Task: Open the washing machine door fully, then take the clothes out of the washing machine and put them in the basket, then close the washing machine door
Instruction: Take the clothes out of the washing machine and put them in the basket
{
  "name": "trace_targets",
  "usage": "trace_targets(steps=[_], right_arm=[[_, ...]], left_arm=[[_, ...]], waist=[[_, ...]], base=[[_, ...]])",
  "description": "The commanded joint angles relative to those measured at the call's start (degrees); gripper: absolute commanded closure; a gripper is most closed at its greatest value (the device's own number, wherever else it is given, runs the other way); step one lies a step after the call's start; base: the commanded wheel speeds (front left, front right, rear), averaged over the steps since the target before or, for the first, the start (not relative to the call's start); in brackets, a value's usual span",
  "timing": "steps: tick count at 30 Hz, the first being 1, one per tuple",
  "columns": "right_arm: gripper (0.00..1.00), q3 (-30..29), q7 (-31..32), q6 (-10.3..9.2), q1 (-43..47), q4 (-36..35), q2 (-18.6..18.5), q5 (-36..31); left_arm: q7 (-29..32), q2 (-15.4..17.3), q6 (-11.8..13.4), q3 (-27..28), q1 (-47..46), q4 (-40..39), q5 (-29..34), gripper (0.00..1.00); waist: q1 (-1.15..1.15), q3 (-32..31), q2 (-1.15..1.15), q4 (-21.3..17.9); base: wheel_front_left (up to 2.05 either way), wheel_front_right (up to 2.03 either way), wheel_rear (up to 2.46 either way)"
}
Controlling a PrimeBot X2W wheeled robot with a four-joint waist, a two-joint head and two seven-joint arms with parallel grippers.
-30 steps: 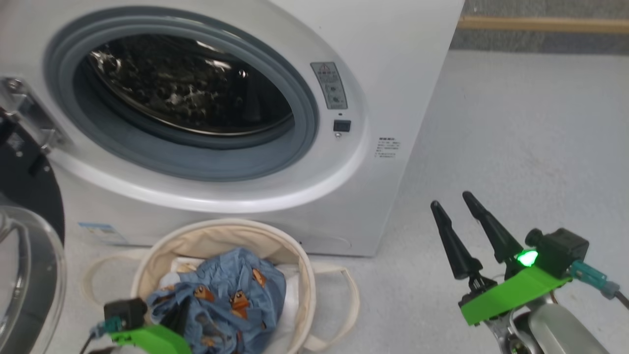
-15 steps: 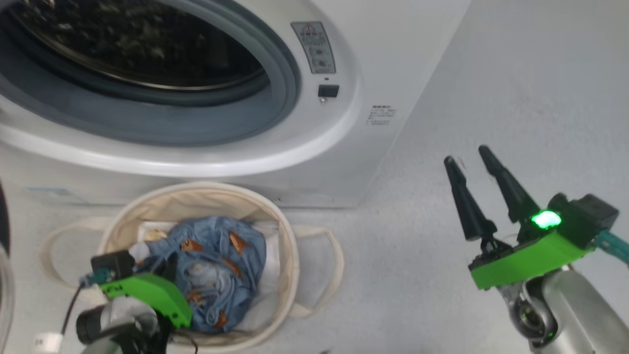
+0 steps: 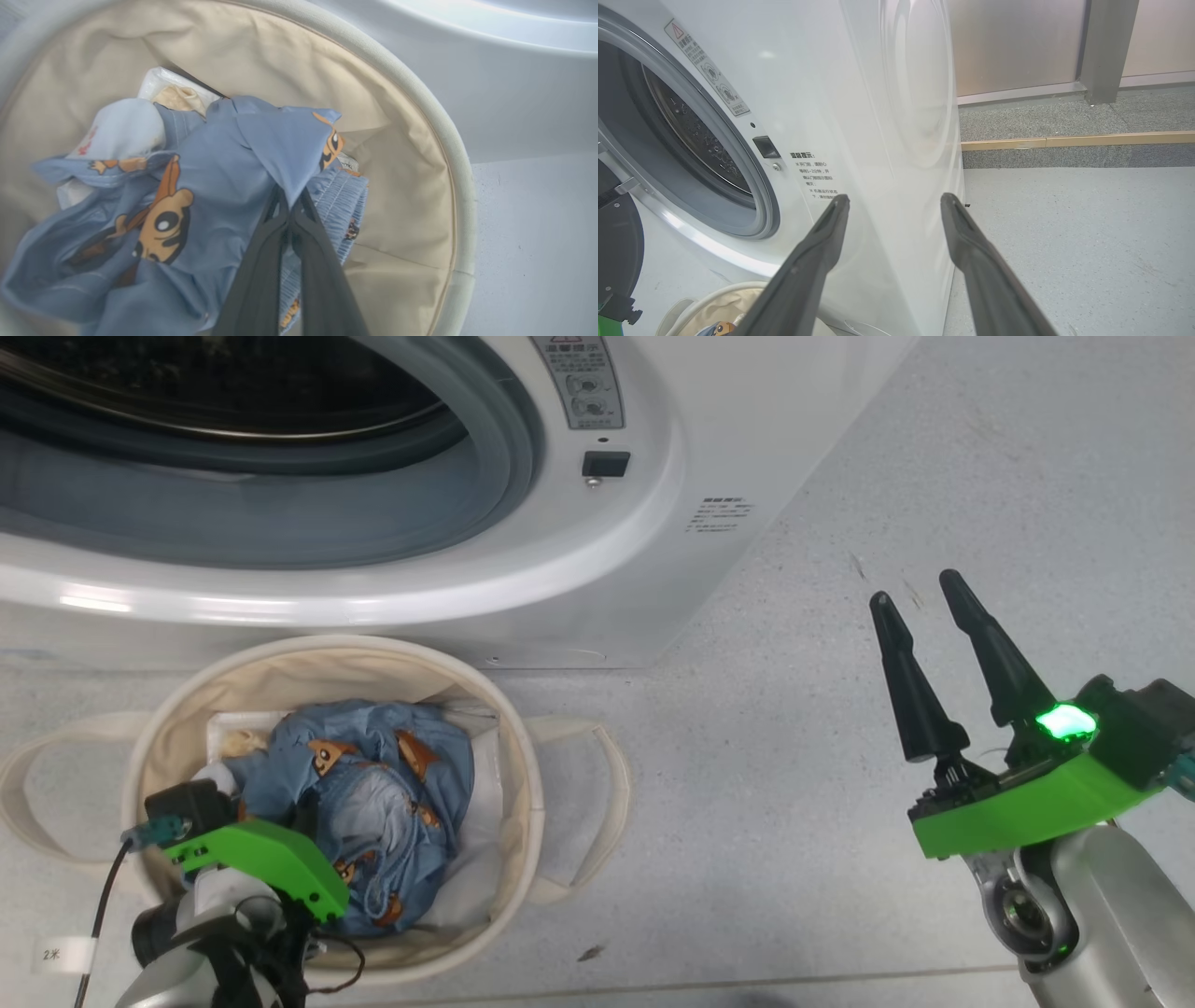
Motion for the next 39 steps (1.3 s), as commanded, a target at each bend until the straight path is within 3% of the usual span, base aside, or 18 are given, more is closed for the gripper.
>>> trace_targets(steps=[1,2,3,10,18,26,34,39], right_arm=[[0.00,0.45,-0.70,0.05,-0.59,-1.83,-0.46,-0.59],[0.00,0.52,-0.70,0.05,-0.60,-1.72,-0.44,-0.64],[0.00,0.59,-0.70,0.05,-0.59,-1.59,-0.40,-0.69],[0.00,2.22,-0.70,0.05,-0.65,-0.33,-0.20,-0.47],[0.00,3.95,-0.70,0.05,0.39,2.10,0.19,0.23],[0.00,4.56,-0.70,0.05,2.46,3.90,1.14,0.34],[0.00,5.13,-0.70,0.05,4.94,5.56,2.21,0.40],[0.00,4.79,-0.70,0.05,6.53,6.08,2.59,0.59]], left_arm=[[-0.65,2.14,-0.31,0.75,-0.88,-0.47,-0.68,0.73],[-0.85,2.23,-0.31,0.32,-0.74,-0.46,-0.78,0.03],[-0.96,2.25,-0.31,-0.05,-0.53,-0.45,-0.98,0.00],[-1.94,2.61,-0.32,-1.71,0.81,0.91,-1.74,0.00],[-4.80,5.60,-0.07,-5.07,1.62,0.43,4.28,0.00],[-4.87,10.06,1.98,9.68,8.59,-20.40,14.19,0.00],[-4.88,9.36,2.54,24.11,22.33,-42.84,25.61,0.00],[-4.88,8.39,3.18,30.76,29.85,-52.07,26.31,0.00]], waist=[[0.00,-0.25,0.00,0.15],[0.00,-0.51,0.00,0.22],[0.00,-0.84,0.00,0.33],[0.00,-3.62,0.00,0.75],[0.00,-9.82,0.00,2.05],[0.00,-15.98,0.00,3.14],[0.00,-20.75,0.00,3.76],[0.00,-22.95,0.00,3.37]], base=[[0.00,0.00,0.00],[0.00,0.00,0.00],[0.00,0.00,0.00],[0.00,0.00,0.00],[0.00,0.00,0.00],[0.00,0.00,0.00],[0.00,0.00,0.00],[0.00,0.00,0.00]])
